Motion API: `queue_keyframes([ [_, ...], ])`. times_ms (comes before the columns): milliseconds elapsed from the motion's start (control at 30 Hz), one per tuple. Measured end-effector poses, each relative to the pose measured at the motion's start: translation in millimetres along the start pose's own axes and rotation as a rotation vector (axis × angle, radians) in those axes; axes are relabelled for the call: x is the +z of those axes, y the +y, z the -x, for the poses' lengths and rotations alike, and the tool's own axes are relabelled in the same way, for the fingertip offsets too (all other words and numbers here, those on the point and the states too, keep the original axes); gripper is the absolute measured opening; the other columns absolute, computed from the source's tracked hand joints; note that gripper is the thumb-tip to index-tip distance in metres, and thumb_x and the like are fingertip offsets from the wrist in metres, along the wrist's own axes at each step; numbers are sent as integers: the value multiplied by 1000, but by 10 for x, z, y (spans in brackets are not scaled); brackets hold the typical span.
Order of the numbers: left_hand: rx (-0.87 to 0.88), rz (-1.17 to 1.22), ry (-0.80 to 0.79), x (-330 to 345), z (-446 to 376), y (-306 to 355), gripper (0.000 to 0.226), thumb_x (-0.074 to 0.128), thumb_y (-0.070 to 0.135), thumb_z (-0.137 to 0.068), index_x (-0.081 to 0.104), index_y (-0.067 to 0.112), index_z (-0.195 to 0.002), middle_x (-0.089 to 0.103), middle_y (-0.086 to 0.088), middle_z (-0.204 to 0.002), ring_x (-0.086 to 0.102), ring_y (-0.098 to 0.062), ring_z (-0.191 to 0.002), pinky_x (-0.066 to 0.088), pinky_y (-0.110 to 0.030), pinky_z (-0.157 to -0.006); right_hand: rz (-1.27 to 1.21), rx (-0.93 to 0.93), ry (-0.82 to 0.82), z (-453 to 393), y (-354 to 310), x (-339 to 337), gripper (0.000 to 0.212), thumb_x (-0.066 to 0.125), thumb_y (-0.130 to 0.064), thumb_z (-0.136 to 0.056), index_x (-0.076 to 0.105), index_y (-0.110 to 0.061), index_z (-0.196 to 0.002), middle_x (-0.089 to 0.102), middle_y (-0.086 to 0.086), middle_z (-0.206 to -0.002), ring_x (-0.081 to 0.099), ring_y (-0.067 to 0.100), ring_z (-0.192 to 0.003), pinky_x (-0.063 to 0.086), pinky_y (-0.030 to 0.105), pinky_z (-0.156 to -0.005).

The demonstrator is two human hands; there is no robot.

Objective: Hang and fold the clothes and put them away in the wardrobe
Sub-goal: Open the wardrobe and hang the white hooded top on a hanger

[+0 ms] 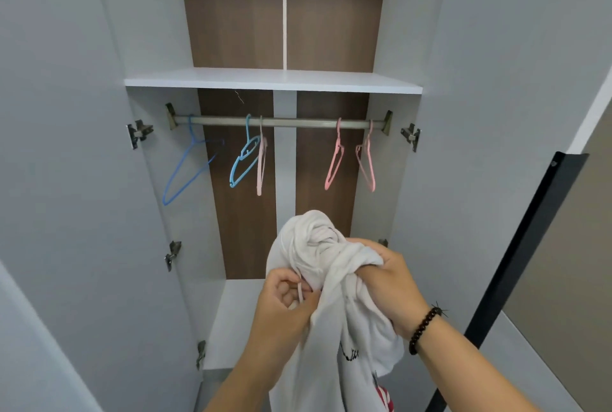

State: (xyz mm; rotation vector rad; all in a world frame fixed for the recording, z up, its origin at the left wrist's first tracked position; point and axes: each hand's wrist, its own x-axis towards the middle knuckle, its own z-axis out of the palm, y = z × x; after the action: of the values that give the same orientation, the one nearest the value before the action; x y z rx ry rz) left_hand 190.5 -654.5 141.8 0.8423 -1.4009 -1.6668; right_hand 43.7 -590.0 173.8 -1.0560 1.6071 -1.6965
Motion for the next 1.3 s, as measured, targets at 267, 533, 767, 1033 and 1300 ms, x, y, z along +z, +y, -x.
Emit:
queue_keyframes([
  [267,229,-345,165,181,-244,-70,17,62,31,-89,49,21,-91,58,4,-86,56,-5,-72,44,-12,-61,-17,-52,-151,-243,62,-74,33,54,1,-90,69,-18,-112,70,-4,-113,63,10,-110,49,27,-95],
  [533,-105,-135,234,-235,-1033,-112,18,45,18,-96,53,11,-82,50,-4,-77,43,-16,-72,35,-28,-63,66,-82,-23,-638,256,-176,33,50,8,-87,73,-14,-99,72,-10,-102,65,2,-98,50,15,-84],
  [767,-353,271,165,-690,-1815,193,32,48,23,-99,64,-2,-111,69,-18,-105,66,-26,-87,51,-34,-73,434,-58,-21,-1320,757,-270,50,39,20,-79,70,-19,-85,71,-9,-93,61,-4,-89,42,6,-77],
  [1033,-404,274,233,-1154,-2448,434,30,49,24,-99,62,-1,-108,65,-21,-101,63,-30,-85,51,-41,-72,1277,-20,-284,-1921,1315,-215,40,45,-3,-81,67,-33,-97,59,-16,-98,54,12,-102,44,30,-90],
  [1300,-420,274,238,-1556,-2874,449,29,51,26,-98,63,0,-106,64,-21,-104,61,-33,-93,50,-46,-87,1221,93,-323,-2297,1580,677,42,39,-1,-78,63,-32,-95,52,-17,-101,55,10,-107,38,19,-72],
])
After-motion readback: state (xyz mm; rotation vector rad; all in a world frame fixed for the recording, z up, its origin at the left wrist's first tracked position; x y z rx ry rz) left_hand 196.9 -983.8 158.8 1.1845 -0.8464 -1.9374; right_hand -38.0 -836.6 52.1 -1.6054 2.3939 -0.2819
